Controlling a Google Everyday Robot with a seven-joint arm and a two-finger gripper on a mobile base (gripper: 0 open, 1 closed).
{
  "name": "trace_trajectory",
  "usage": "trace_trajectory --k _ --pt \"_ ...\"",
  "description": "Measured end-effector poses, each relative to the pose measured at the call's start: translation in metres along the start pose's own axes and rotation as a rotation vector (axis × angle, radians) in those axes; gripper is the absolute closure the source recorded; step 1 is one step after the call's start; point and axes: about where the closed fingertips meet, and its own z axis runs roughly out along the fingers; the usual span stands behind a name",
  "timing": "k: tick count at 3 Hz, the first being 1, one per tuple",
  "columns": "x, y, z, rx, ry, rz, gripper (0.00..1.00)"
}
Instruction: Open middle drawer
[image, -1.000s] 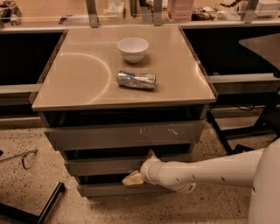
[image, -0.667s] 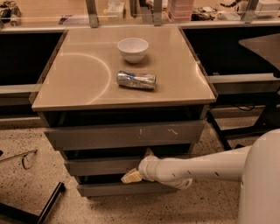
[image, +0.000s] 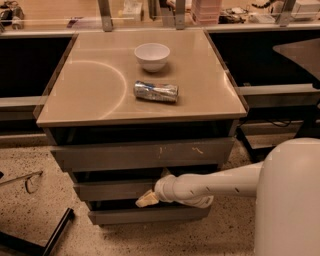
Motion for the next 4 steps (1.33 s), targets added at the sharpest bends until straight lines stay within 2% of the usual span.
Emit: trace_trajectory --k 2,4 --pt "0.016 0.021 0.015 -0.111 0.076 -0.004 0.00" --pt "0.024 0.047 -0.005 -0.164 0.120 -0.015 0.00"
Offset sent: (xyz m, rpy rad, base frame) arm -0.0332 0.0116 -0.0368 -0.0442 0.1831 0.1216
